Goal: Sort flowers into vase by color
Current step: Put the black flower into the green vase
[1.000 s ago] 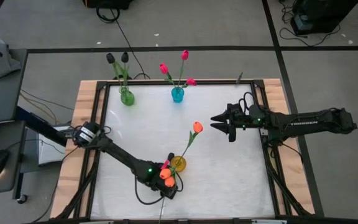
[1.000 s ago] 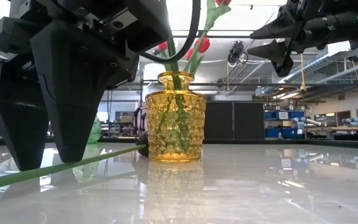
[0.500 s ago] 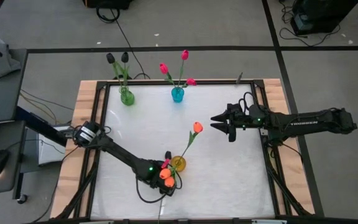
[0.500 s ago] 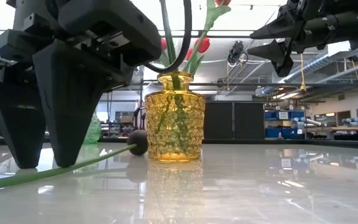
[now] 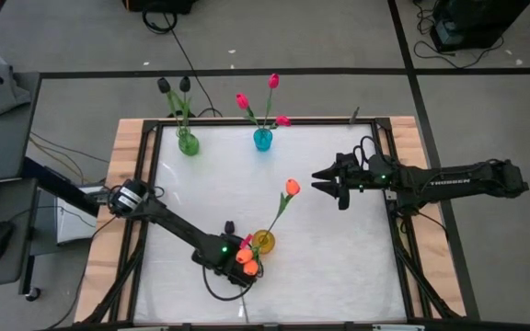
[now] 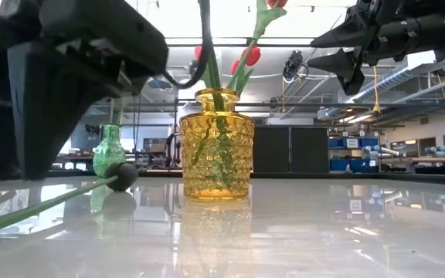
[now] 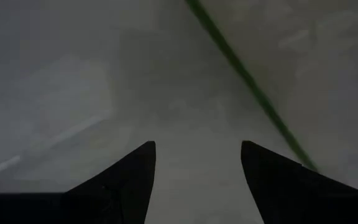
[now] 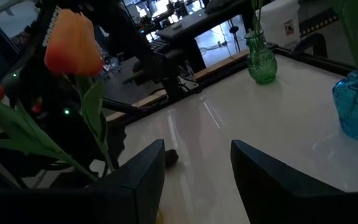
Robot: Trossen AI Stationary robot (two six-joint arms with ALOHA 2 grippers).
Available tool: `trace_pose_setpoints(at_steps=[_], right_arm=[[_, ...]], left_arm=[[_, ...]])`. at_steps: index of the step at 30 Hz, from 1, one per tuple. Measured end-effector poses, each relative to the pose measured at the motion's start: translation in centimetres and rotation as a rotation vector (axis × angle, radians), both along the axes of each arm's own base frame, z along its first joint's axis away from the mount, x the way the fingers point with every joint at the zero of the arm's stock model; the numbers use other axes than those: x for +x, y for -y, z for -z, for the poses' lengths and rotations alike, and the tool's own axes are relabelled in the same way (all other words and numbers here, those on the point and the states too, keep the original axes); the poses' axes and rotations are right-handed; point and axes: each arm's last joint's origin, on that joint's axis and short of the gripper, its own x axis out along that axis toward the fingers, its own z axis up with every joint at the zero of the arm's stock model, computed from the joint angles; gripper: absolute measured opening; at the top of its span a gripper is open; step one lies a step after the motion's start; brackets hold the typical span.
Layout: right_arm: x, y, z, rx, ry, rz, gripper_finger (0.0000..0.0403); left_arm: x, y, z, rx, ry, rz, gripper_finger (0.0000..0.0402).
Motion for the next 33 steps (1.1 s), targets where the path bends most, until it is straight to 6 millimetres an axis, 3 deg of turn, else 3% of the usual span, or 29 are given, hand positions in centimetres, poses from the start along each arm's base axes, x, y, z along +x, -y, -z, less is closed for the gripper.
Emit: trace_pose_setpoints(at_steps=[10,19,33], right_arm=[[0.0,0.0,-0.1,-0.001,0.008,0.0,0.0192],[0.0,0.0,-0.1,-0.002,0.015,0.0,0.0192],[0.1,0.0,-0.3,-0.004,0.034,0.0,0.0192]], left_arm=[[1.0,-0.2,-1.2,0.025,0.06,-0.028,0.0243],[1.8,-1.1,-0.4,0.049,0.069,-0.038,0.0243],[2.2,-0.7,0.9,0.045,0.055,-0.046,0.0243]])
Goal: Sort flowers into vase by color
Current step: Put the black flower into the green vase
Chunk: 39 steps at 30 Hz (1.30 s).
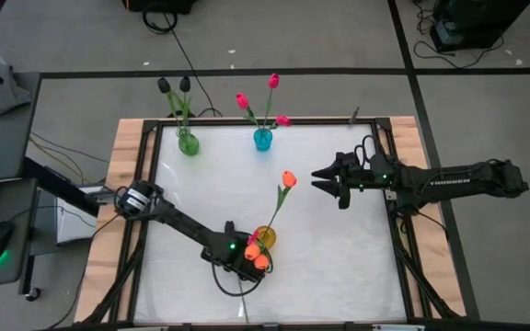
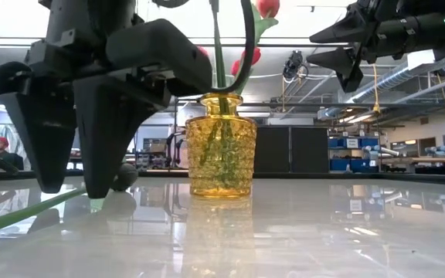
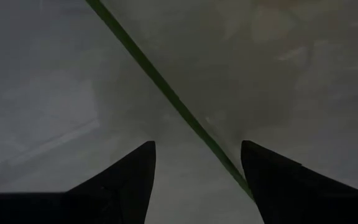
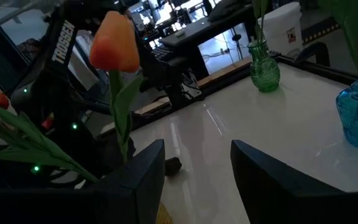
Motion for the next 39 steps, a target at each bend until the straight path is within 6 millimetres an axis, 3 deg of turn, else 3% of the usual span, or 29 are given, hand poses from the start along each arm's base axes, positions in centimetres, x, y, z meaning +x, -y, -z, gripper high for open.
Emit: trace_pose_setpoints(at_steps=[4,14,26,39], right_arm=[[0.01,0.0,-0.07,-0.001,0.008,0.0,0.0192],[0.01,0.0,-0.07,-0.001,0.007,0.0,0.0192],[0.02,0.0,-0.13,-0.001,0.014,0.0,0.0192],[0.02,0.0,-0.13,-0.002,0.013,0.0,0.0192]], left_arm=[[-0.1,0.07,0.01,0.001,-0.006,0.003,0.0227],[0.04,0.24,0.75,0.006,-0.017,0.008,0.014],[0.09,0.3,0.75,-0.008,-0.018,0.001,0.0107],[-0.04,0.25,0.78,-0.008,-0.034,0.01,0.0037]])
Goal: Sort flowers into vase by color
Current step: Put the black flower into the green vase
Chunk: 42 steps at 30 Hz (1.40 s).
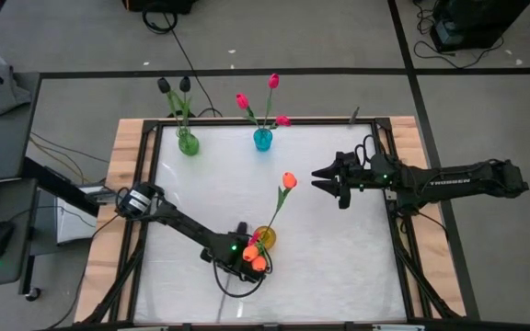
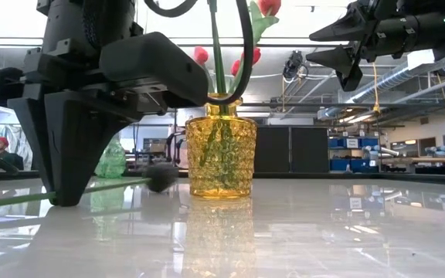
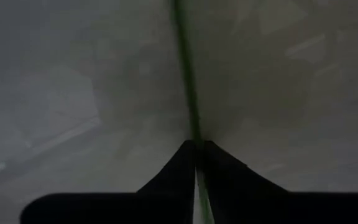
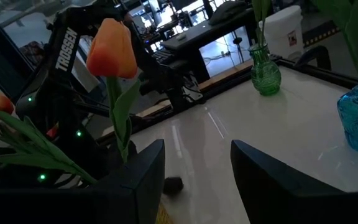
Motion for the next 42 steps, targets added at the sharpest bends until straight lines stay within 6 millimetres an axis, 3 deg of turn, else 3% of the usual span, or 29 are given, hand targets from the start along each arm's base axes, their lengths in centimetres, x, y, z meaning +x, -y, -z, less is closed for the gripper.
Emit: trace_pose_setpoints(at_steps=[15,26,33,42], right_arm=[[0.0,0.0,0.0,0.0,0.004,0.0,0.0192],[0.1,0.0,0.0,-0.001,0.008,0.0,0.0192],[0.1,0.0,-0.1,-0.002,0.015,0.0,0.0192],[0.1,0.0,-0.1,-0.002,0.017,0.0,0.0192]], left_arm=[[-1.2,-0.6,-1.6,0.032,-0.059,0.003,0.0016],[-3.1,-1.8,-3.9,0.134,-0.139,0.018,0.0016],[-4.6,-2.3,-5.8,0.184,-0.172,0.03,0.0016],[-8.2,-3.6,-10.4,0.228,-0.234,0.032,0.0015]])
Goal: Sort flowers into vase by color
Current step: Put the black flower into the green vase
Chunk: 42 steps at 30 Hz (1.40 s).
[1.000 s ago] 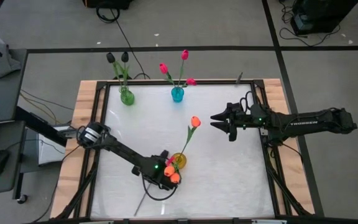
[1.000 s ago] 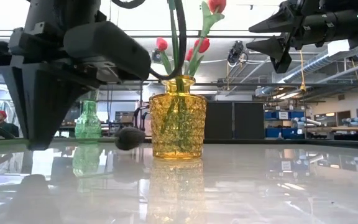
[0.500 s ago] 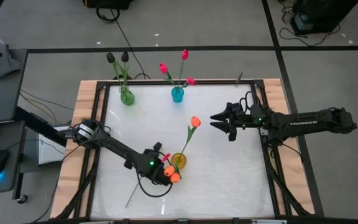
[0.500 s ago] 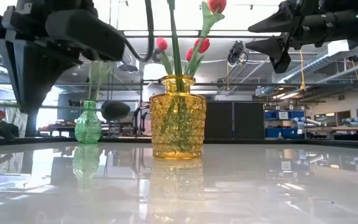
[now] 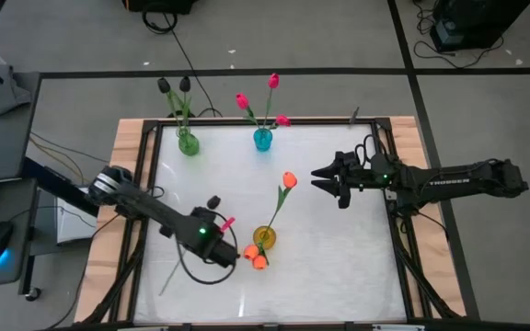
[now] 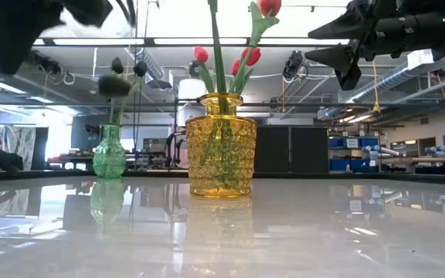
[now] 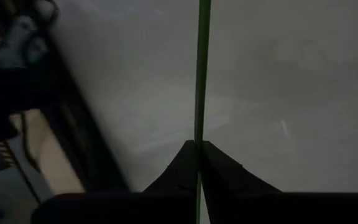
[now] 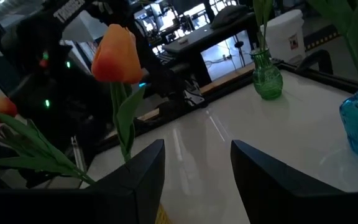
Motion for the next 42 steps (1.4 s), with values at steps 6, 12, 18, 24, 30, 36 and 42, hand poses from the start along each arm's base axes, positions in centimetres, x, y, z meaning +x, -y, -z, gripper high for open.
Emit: trace_pose_setpoints(at_steps=[6,12,18,24,30,36,42], right_arm=[[0.0,0.0,0.0,0.0,0.002,0.0,0.0192],[0.0,0.0,-0.1,-0.001,0.007,0.0,0.0192],[0.0,0.0,-0.1,-0.001,0.009,0.0,0.0192],[0.0,0.0,-0.1,-0.001,0.01,0.0,0.0192],[0.0,0.0,-0.1,-0.001,0.012,0.0,0.0192],[0.0,0.0,-0.1,-0.001,0.012,0.0,0.0192],[0.0,0.0,-0.1,-0.001,0.012,0.0,0.0192]], left_arm=[[-1.9,-2.1,-4.1,0.118,0.22,0.065,0.0015],[-3.6,-5.2,-7.6,0.305,0.393,0.188,0.0015],[-4.5,-8.5,-9.8,0.624,0.427,0.338,0.0015],[-5.1,-11.3,-11.4,0.937,0.346,0.399,0.0015],[-6.4,-13.9,-12.9,1.176,0.321,0.279,0.0015],[-9.2,-16.3,-14.6,1.281,0.297,0.136,0.0015],[-12.0,-17.0,-15.8,1.294,0.294,0.088,0.0015]])
